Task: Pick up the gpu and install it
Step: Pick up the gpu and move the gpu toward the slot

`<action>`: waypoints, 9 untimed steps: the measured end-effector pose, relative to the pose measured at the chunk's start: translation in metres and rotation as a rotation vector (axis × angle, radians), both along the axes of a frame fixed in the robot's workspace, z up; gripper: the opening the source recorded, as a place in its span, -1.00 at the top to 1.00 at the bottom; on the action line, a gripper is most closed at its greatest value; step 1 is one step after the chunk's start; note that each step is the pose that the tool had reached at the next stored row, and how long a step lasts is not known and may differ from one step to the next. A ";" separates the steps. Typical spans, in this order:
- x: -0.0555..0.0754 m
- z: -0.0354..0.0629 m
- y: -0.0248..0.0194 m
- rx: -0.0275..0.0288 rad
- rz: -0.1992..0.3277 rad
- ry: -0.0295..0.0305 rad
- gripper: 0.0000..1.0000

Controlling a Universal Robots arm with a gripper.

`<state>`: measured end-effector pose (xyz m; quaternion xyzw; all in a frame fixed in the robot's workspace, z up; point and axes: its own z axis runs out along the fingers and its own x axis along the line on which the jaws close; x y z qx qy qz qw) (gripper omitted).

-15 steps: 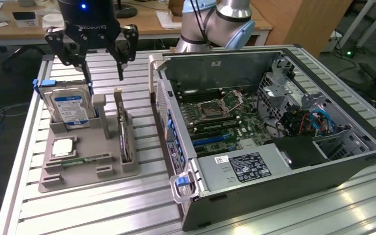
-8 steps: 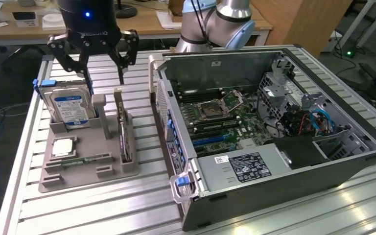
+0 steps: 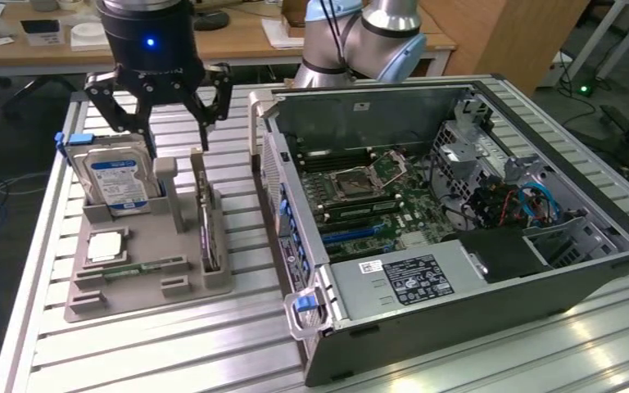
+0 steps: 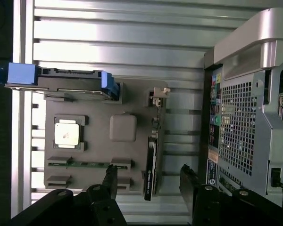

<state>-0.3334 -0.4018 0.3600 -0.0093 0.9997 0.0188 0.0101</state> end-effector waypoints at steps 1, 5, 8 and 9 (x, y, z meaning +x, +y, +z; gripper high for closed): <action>0.000 -0.0016 -0.0005 -0.0007 0.000 0.0000 -0.29; 0.000 -0.0090 -0.0009 -0.0011 0.000 -0.0001 -0.29; 0.001 -0.0143 -0.0013 -0.0011 0.000 0.0000 -0.29; 0.001 -0.0161 -0.0013 -0.0011 0.000 0.0001 -0.29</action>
